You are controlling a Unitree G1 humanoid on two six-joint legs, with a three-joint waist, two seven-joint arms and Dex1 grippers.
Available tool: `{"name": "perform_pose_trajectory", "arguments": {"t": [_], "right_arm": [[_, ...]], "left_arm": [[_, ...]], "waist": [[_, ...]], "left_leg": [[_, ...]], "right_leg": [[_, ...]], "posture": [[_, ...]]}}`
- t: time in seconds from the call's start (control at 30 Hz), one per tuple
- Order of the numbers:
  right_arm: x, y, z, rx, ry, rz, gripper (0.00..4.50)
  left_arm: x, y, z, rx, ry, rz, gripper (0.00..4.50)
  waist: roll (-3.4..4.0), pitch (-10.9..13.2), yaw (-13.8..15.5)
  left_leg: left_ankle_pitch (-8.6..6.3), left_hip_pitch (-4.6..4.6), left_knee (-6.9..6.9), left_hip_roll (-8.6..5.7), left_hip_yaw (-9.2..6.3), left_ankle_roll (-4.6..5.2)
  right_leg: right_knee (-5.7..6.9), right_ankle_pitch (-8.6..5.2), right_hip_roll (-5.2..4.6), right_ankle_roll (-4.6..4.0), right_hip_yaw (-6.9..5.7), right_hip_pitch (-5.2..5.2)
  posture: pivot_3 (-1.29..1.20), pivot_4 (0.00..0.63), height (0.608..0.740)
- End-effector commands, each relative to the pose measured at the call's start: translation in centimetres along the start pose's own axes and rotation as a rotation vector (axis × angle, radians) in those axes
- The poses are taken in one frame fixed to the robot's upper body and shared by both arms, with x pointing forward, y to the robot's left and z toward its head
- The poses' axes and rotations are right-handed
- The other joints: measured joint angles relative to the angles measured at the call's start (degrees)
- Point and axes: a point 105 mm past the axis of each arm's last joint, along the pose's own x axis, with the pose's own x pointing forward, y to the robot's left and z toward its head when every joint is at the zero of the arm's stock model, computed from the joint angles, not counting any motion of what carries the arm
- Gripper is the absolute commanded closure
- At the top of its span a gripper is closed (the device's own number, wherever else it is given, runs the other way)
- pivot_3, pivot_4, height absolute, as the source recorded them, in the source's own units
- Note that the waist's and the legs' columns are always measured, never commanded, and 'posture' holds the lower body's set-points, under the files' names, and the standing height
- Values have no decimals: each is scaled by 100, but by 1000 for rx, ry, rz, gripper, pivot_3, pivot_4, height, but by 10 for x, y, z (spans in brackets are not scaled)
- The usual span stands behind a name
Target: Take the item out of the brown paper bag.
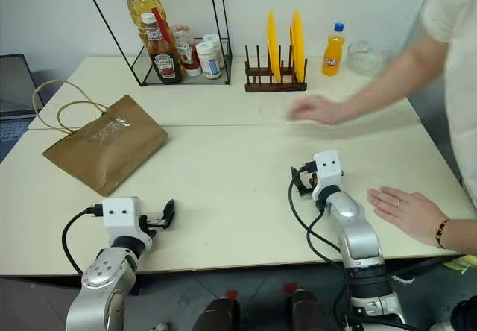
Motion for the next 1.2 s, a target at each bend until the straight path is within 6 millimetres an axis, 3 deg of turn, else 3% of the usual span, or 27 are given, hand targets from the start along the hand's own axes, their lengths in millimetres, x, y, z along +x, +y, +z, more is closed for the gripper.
{"name": "perform_pose_trajectory", "arguments": {"t": [0.03, 0.43, 0.67, 0.77, 0.9, 1.07, 1.2], "right_arm": [[-1, 0, 12, -15, -59, -3, 16], [-4, -9, 11, -18, -57, -29, 16], [-3, -3, 16, -39, -73, 20, 16], [0, 3, 32, -45, -102, 93, 16], [-7, 48, 68, -84, -142, 501, 16], [-32, 97, 102, -162, -150, 961, 16], [-49, 124, 126, -161, -170, 1188, 16]], "left_arm": [[2, -1, 7, 0, -29, -11, 0], [0, 2, 11, -4, -47, -10, 0], [-9, 6, 21, -19, -79, -52, 0], [-16, 12, 47, -40, -145, -93, 0], [-32, 59, 93, -8, -195, -157, 0], [-32, 110, 115, 9, -93, -235, 0], [-25, 149, 126, 26, -27, -234, 0]], "waist": [[0, 0, 0], [0, 0, 0], [0, 0, -1], [-1, 1, -2], [-1, 8, -33], [6, 10, -77], [4, 12, -71]], "left_leg": [[0, 0, 0, 0, 1, 0], [0, 0, 0, 1, 0, 0], [0, 0, 0, 3, 0, 0], [0, 0, 0, 3, 0, 0], [0, 1, 0, 12, 0, 0], [0, 8, -12, 11, -5, 1], [-1, 3, -15, 9, -10, 1]], "right_leg": [[0, 0, 0, 0, 0, 0], [0, 0, 0, 0, 0, 0], [0, 0, 0, 0, 2, 0], [0, 0, 0, 0, 1, 0], [-1, 0, 1, -1, -3, -3], [-2, -14, 15, 9, -15, -1], [-12, -5, 12, -5, -21, -2]], "posture": [[0, 150, 740], [0, 150, 740], [0, 150, 740], [0, 150, 740], [0, 150, 740], [0, 150, 740], [0, 150, 740]]}}
